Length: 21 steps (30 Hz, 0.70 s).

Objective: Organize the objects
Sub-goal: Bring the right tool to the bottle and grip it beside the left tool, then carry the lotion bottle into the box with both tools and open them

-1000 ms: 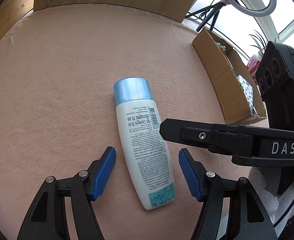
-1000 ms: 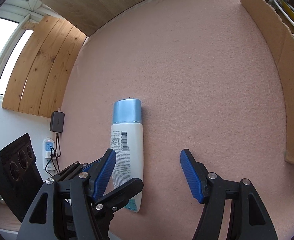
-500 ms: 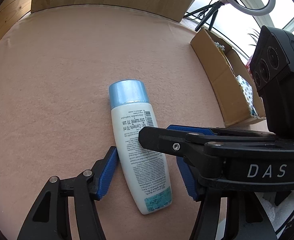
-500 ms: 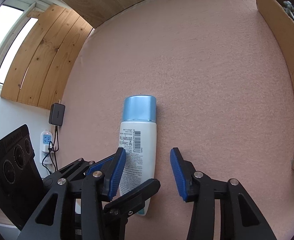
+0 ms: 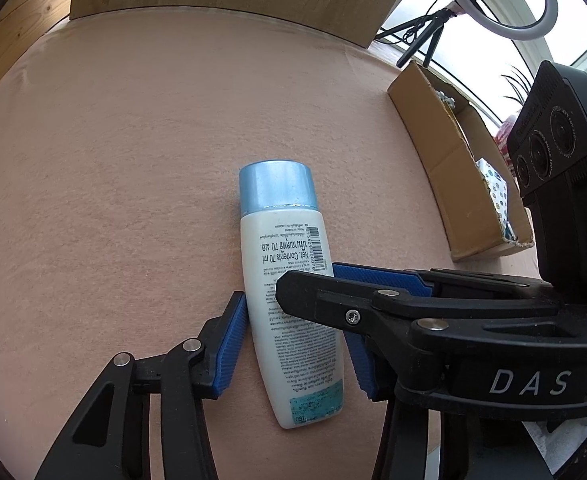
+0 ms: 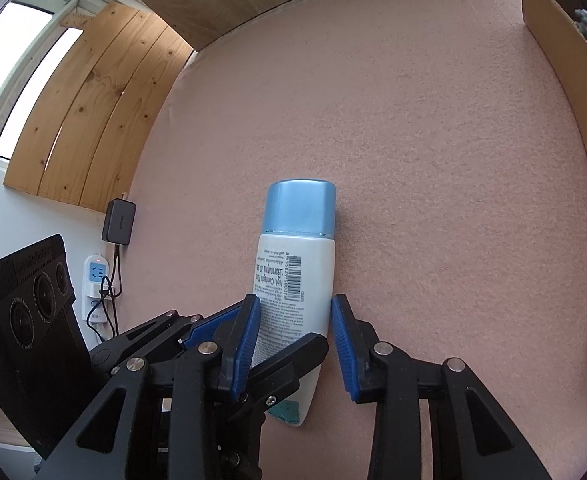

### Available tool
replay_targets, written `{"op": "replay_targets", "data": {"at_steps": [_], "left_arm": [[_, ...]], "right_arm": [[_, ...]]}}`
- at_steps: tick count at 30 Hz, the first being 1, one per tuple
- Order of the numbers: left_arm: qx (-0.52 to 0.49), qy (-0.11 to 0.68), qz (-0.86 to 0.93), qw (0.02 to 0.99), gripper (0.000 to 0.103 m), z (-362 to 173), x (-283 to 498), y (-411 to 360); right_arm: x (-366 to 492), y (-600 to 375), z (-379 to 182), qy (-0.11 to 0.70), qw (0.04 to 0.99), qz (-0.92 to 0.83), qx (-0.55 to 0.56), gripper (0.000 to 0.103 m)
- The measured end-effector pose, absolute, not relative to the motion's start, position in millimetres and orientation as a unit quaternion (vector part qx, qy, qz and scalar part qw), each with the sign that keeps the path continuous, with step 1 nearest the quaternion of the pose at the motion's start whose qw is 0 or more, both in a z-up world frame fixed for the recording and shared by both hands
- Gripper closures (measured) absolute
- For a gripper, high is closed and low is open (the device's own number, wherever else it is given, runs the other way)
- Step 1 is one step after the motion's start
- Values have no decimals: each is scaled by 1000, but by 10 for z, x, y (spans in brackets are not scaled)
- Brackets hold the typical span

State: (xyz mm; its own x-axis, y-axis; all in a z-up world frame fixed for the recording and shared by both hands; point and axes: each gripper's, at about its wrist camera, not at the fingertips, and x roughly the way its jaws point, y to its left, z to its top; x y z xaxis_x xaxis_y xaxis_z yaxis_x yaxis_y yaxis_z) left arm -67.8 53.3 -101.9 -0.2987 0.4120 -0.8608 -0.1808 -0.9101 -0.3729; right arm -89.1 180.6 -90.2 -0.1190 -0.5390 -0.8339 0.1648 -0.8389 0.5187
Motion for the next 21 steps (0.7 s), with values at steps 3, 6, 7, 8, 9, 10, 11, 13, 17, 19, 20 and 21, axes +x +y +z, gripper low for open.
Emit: {"op": "replay_targets", "data": {"at_steps": [3, 6, 7, 8, 9, 10, 11, 13, 17, 19, 20, 21], "left_arm": [[-559, -105, 801, 186, 53, -965, -679, 540], [-552, -103, 805, 188, 53, -881, -681, 581], [-550, -102, 807, 189, 53, -853, -683, 602], [-548, -101, 808, 189, 53, -821, -684, 620], [-546, -100, 810, 190, 53, -787, -687, 642], [-543, -98, 812, 191, 53, -756, -684, 663], [-541, -96, 813, 193, 53, -727, -687, 689], [-537, -94, 815, 196, 54, -668, -697, 744], [-528, -90, 819, 205, 54, -548, -718, 881], [-524, -88, 821, 211, 54, -483, -738, 963], [-521, -86, 821, 215, 54, -452, -745, 1017], [-519, -84, 822, 218, 54, -422, -757, 1071]], "right_arm": [[-875, 1843, -843, -155, 241, -736, 613, 70], [-873, 1900, -772, -162, 240, -740, 607, 70], [-872, 1920, -745, -163, 240, -742, 604, 70], [-870, 1939, -717, -165, 239, -744, 602, 70], [-868, 1962, -689, -166, 239, -746, 599, 70], [-866, 1989, -664, -168, 238, -748, 597, 70], [-865, 2018, -637, -171, 237, -749, 594, 70], [-862, 2083, -581, -175, 236, -753, 589, 70], [-861, 2215, -459, -182, 232, -761, 578, 70], [-859, 2290, -396, -183, 228, -767, 572, 70], [-859, 2327, -363, -183, 225, -770, 569, 70], [-857, 2367, -332, -183, 223, -773, 565, 70]]}}
